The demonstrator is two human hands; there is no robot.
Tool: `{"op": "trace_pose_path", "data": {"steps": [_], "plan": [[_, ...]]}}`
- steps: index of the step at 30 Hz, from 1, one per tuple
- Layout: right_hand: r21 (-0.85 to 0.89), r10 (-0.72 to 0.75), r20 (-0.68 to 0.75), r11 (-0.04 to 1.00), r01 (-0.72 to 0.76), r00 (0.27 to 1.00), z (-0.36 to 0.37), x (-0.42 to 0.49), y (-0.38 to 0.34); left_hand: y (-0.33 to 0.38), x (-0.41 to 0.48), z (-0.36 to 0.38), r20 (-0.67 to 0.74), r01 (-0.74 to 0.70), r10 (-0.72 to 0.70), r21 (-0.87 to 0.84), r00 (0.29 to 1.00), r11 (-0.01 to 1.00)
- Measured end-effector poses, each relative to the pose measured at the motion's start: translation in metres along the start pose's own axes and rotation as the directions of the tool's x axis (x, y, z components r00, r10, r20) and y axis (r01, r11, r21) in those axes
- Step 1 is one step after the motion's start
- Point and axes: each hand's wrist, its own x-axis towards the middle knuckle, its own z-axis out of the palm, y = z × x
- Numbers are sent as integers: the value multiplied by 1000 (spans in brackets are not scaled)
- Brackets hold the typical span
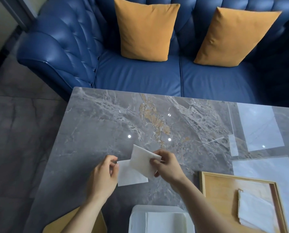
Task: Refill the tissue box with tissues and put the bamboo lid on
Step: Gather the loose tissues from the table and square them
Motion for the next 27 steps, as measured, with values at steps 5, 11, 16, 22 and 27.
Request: {"op": "trace_pose_path", "data": {"steps": [5,11,16,22,27], "plan": [[40,47,65,998,-49,997,10,1,-2,-6,0,5,40,124,-123,-12,992,992],[-171,89,167,984,-60,982,31,12,8,-9,-2,6,55,183,-179,-88,982,979],[-470,-12,20,883,20,1000,46,17,12,-10,-2,5,41,175,-172,-108,984,979],[-579,-144,-71,812,77,987,52,15,18,-3,-3,11,3,162,-164,-151,986,975],[-645,-240,-188,761,65,952,47,8,23,3,-1,16,-19,194,-197,-97,980,976]]}}
